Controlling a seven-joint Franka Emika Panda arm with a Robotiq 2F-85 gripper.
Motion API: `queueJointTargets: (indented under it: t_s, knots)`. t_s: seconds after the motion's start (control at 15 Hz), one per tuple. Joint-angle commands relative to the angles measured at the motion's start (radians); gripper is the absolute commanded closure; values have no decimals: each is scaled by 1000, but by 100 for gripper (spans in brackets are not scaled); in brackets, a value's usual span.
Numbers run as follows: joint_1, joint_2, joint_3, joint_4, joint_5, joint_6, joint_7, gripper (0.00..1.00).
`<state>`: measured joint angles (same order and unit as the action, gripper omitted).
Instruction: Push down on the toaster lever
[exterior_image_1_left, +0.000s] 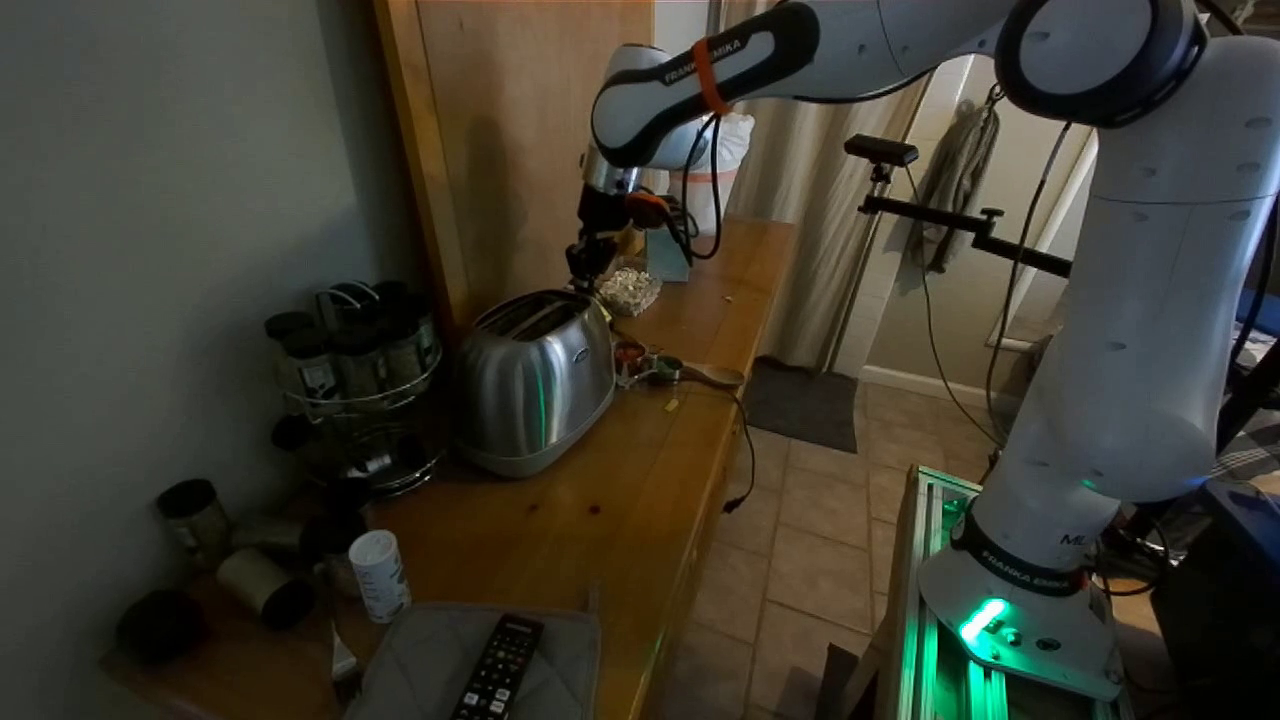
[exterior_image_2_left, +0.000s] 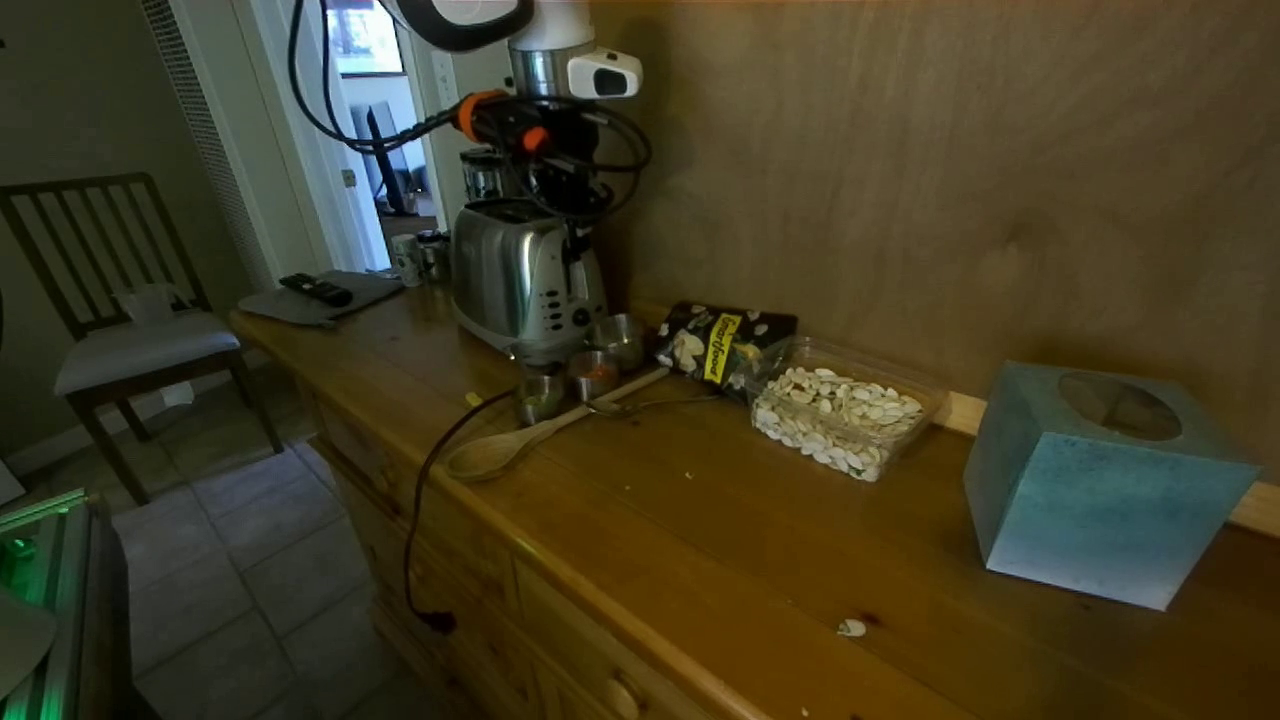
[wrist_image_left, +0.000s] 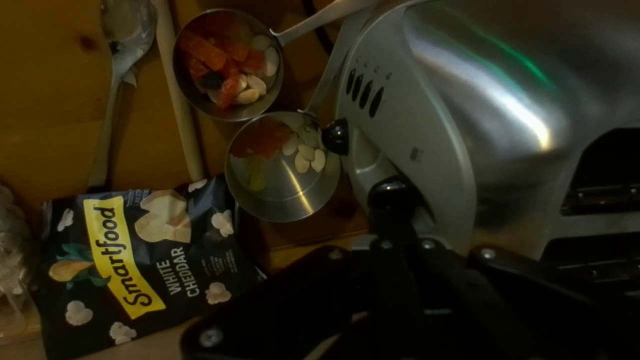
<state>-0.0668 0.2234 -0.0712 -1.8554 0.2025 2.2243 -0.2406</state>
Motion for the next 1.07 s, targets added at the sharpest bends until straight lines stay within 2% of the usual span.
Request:
queueJointTargets:
  t_s: [0.0,0.2,0.6,1.0]
  knots:
    - [-15,22,2,26,-50,-67,45,100]
    - [-33,40,8,37,-14,-87,7,100]
    - [-89,90,40,71,132,-112,-158,100]
    - [-119,163,48,126,150,-164,-204,100]
